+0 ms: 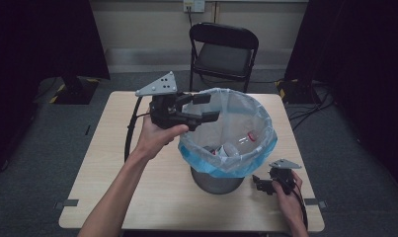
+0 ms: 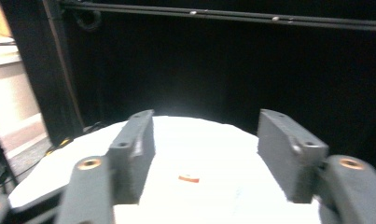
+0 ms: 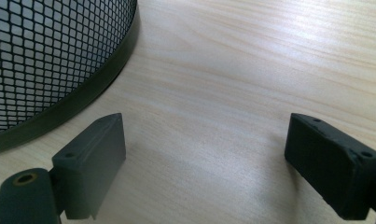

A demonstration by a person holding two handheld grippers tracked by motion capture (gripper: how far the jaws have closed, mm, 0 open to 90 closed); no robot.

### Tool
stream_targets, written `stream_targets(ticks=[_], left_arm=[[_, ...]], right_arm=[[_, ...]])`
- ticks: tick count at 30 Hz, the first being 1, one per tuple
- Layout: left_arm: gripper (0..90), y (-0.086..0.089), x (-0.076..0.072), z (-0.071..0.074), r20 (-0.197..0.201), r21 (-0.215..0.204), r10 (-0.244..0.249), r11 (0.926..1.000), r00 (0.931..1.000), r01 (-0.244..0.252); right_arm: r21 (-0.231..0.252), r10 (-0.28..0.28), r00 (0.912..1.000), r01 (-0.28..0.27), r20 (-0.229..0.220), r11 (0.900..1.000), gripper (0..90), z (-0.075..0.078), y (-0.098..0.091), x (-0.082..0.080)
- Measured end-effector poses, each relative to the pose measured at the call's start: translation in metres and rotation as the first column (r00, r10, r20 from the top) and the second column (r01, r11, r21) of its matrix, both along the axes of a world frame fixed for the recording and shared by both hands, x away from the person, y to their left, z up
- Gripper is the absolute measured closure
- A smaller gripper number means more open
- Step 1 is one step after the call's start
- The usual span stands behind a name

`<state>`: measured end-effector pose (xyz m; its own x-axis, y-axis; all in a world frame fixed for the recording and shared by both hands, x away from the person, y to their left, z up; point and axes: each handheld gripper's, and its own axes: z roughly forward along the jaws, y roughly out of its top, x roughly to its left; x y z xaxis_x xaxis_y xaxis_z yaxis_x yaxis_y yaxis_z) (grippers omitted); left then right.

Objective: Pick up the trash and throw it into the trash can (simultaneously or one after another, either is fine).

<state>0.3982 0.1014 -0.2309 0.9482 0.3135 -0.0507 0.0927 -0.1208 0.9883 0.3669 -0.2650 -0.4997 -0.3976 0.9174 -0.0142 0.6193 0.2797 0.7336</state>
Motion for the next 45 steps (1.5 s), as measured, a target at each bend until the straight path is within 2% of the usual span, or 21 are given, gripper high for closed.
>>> stream_targets(ticks=[4, 6, 8, 13, 16, 22, 28, 37, 45], left_arm=[[23.5, 0.004, 0.000, -0.001, 0.004, -0.006, 0.028, 0.9996, 0.9996, -0.028], [22.0, 0.006, 0.001, -0.001, 0.001, -0.013, 0.037, 0.9992, 0.9993, -0.037], [19.4, 0.009, 0.001, -0.001, 0.000, -0.019, 0.069, 0.9974, 0.9976, -0.069], [15.5, 0.020, 0.004, -0.002, -0.014, -0.024, 0.087, 0.9959, 0.9961, -0.088], [15.4, 0.025, 0.005, -0.003, -0.025, -0.024, 0.093, 0.9953, 0.9954, -0.093], [15.4, 0.037, 0.009, -0.005, -0.054, -0.050, 0.106, 0.9928, 0.9929, -0.109], [15.3, 0.048, 0.008, -0.006, -0.041, -0.051, 0.116, 0.9917, 0.9924, -0.118], [15.7, 0.067, 0.010, -0.013, -0.055, -0.050, 0.178, 0.9822, 0.9825, -0.181], [15.8, 0.082, 0.005, -0.015, -0.033, -0.026, 0.212, 0.9768, 0.9768, -0.213]], right_arm=[[0.000, 0.000, 1.0000, 0.000, 0.000, 1.0000, 11.6, 0.000, 0.000, 0.000], [0.000, 0.000, 1.0000, 0.000, 0.000, 1.0000, 11.7, 0.000, 0.000, 0.000], [0.000, 0.000, 1.0000, 0.000, 0.000, 1.0000, 11.6, 0.000, 0.000, 0.000], [0.000, 0.000, 1.0000, 0.000, 0.000, 1.0000, 11.7, 0.000, 0.000, 0.000], [0.000, 0.000, 1.0000, 0.000, 0.000, 1.0000, 11.6, 0.000, 0.000, 0.000], [0.000, 0.000, 1.0000, 0.000, 0.000, 1.0000, 11.6, 0.000, 0.000, 0.000], [0.000, 0.000, 1.0000, 0.000, 0.000, 1.0000, 11.7, 0.000, 0.000, 0.000], [0.000, 0.000, 1.0000, 0.000, 0.000, 1.0000, 11.6, 0.000, 0.000, 0.000], [0.000, 0.000, 1.0000, 0.000, 0.000, 1.0000, 11.6, 0.000, 0.000, 0.000]])
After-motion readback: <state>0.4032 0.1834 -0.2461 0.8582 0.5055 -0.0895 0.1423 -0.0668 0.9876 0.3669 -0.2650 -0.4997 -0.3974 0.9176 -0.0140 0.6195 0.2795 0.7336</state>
